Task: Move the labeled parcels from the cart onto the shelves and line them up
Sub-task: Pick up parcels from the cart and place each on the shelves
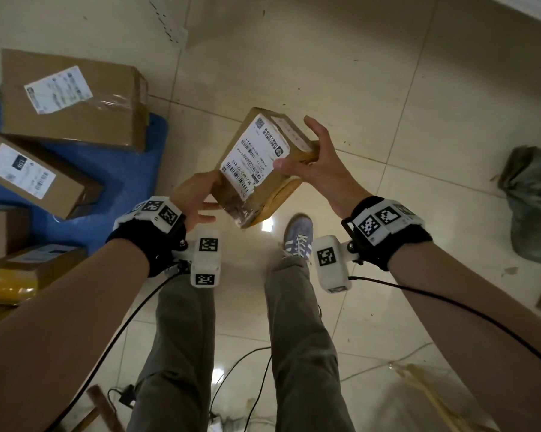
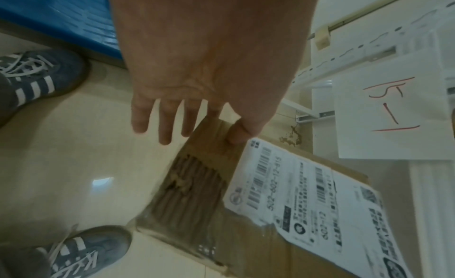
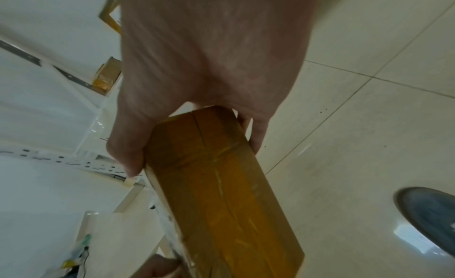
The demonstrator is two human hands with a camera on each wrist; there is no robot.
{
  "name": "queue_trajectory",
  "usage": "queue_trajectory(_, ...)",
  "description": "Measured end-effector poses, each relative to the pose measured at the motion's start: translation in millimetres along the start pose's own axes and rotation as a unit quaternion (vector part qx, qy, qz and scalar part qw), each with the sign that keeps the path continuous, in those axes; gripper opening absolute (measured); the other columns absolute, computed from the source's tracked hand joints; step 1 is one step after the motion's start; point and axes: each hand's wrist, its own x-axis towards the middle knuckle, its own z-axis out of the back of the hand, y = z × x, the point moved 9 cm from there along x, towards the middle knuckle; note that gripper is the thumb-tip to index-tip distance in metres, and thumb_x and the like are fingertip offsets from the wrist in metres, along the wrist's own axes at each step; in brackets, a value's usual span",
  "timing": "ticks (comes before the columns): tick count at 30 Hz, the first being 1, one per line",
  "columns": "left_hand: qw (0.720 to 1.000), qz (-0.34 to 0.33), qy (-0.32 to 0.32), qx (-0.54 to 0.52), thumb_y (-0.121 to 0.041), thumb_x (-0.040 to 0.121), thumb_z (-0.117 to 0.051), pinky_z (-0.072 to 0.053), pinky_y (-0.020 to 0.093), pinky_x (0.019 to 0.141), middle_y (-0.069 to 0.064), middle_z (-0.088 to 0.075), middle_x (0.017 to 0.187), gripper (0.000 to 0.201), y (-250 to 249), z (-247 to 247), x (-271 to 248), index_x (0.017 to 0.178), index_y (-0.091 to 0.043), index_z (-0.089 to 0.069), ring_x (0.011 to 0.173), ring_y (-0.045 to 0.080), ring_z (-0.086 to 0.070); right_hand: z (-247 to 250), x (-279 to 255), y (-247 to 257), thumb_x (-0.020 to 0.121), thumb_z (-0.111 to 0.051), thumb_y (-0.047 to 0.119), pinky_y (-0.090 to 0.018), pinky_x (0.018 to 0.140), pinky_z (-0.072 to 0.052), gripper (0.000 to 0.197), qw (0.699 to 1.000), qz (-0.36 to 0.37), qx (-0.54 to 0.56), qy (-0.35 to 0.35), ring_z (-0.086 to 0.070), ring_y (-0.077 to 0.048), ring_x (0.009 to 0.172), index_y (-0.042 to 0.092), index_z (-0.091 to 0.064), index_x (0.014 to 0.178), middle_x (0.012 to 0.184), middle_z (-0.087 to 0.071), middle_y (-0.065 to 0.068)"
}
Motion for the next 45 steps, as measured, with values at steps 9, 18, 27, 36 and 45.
queue_trajectory(9,0.979,-0.185,0.064,0.058,-0.051,0.100,-0.043,-0.044,0.042,0.102,-0.013,-0.062,0.121,0.025,-54,-13,-13,0.118,-0.042,-0.056,0.117,0.010,-0.056,-13,-6,21,0.071,-0.088,0.013,-0.044,0.110,-0.046,0.117,0.985,0.110,-0.115,0.061,-0.032,-0.016,0.138,0.025,-0.012,0.159,0.150,-0.027,-0.005)
queue_trajectory(18,0.960,-0.222,0.131,0.109,-0.054,0.056,-0.088,-0.055,0.036,0.093,-0.001,-0.060,0.134,0.105,-54,-22,-13,0.145,-0.027,-0.038,0.116,0.013,-0.063,-25,-6,35,0.066,-0.087,0.018,-0.044,0.113,-0.042,0.122,0.960,0.159,-0.198,0.116,-0.032,-0.014,0.136,0.021,-0.009,0.160,0.143,-0.030,-0.002)
queue_trajectory(27,0.912,-0.347,0.042,0.212,-0.051,0.050,-0.088,-0.048,0.044,0.104,-0.006,-0.051,0.140,0.117,-57,-8,-16,0.148,-0.027,-0.028,0.130,0.011,-0.050,-41,-7,37,0.067,-0.088,0.017,-0.042,0.113,-0.042,0.126,0.932,0.170,-0.266,0.178,-0.032,-0.017,0.136,0.028,-0.004,0.160,0.147,-0.028,-0.004)
queue_trajectory(36,0.924,-0.358,-0.080,0.102,-0.049,0.056,-0.086,-0.050,0.033,0.099,-0.010,-0.051,0.130,0.086,-76,2,-30,0.126,-0.031,-0.038,0.118,0.004,-0.054,-4,5,16,0.073,-0.081,0.046,-0.051,0.108,-0.044,0.113,0.997,0.005,0.018,0.075,-0.036,-0.026,0.144,0.042,-0.006,0.157,0.162,-0.024,-0.001)
queue_trajectory(45,0.975,-0.220,0.026,-0.028,-0.065,0.055,-0.080,-0.056,0.041,0.093,0.005,-0.059,0.127,0.094,-64,-32,-17,0.127,-0.020,-0.042,0.113,0.019,-0.064,-2,7,-12,0.058,-0.086,0.064,-0.052,0.098,-0.054,0.104,0.993,-0.045,0.076,0.074,-0.071,-0.028,0.110,0.019,-0.043,0.142,0.122,-0.072,-0.006)
